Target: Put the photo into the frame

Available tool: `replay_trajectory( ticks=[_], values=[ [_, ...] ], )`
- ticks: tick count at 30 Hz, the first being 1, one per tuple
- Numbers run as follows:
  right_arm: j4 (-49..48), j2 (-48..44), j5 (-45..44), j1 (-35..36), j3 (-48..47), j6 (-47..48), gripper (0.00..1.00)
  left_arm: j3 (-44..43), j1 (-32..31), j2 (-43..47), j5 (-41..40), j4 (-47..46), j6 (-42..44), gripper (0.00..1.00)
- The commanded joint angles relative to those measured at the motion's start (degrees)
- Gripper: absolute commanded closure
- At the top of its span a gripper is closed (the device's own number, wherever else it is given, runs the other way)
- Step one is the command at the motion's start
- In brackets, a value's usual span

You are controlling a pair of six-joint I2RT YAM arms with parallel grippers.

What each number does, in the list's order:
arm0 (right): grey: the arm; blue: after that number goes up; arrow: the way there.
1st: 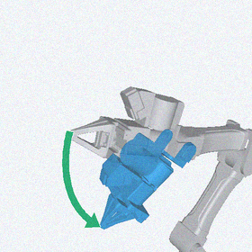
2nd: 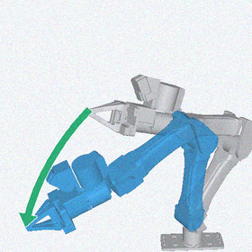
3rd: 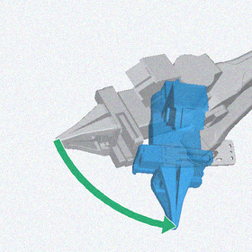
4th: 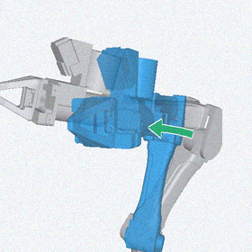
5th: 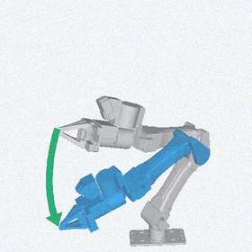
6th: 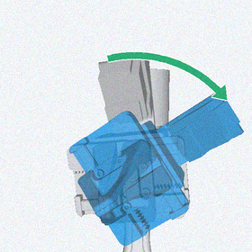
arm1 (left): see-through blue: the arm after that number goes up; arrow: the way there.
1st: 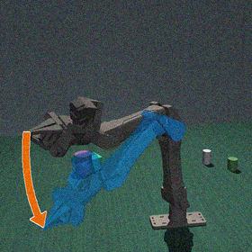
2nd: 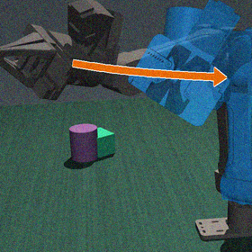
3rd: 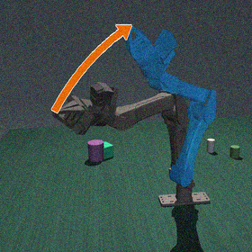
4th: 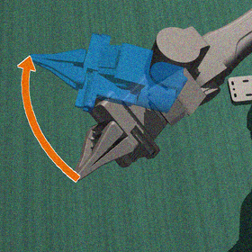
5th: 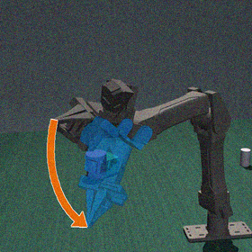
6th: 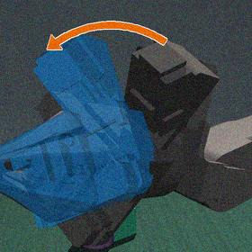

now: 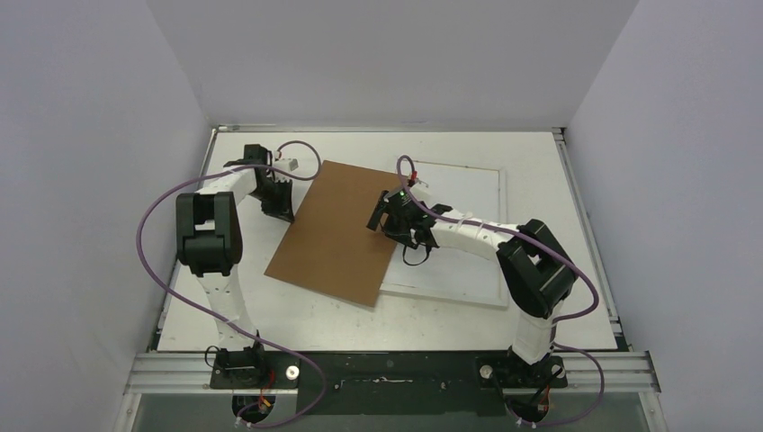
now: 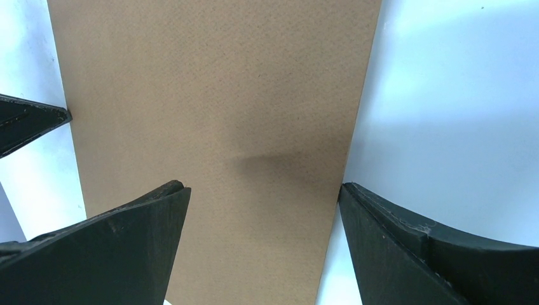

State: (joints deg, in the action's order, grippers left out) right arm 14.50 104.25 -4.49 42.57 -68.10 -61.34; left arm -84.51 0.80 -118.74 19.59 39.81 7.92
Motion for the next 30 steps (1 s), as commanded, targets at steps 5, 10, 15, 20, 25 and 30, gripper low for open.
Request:
replay_trajectory(
  ticks=[5,10,15,20,25,30],
  values=[
    [-5.3,-4.4,1.7,-0.8,1.7,-0.6,0.10,2.8,-2.0,-4.2,0.7,5.3,-0.3,1.00],
    [-8.4,-5.0,2.9,-1.0,3.5,-1.7,0.10,2.3,-2.1,-4.5,0.8,5.5,-0.4,1.00],
    [-11.1,-7.1,4.1,-1.3,4.1,-2.2,0.08,2.3,-2.1,-4.4,0.8,5.7,-0.4,1.00],
    [-16.6,-11.9,6.9,-1.3,4.4,-3.0,0.03,2.3,-2.2,-4.2,0.9,5.9,-0.3,1.00],
    [-24.4,-13.5,11.0,-0.8,5.9,-3.9,0.05,2.5,-2.1,-4.1,1.1,6.2,-0.2,1.00],
    [-32.6,-10.7,14.4,-0.2,8.8,-6.5,0.18,2.7,-2.0,-4.0,1.4,6.2,-0.2,1.00]
  ],
)
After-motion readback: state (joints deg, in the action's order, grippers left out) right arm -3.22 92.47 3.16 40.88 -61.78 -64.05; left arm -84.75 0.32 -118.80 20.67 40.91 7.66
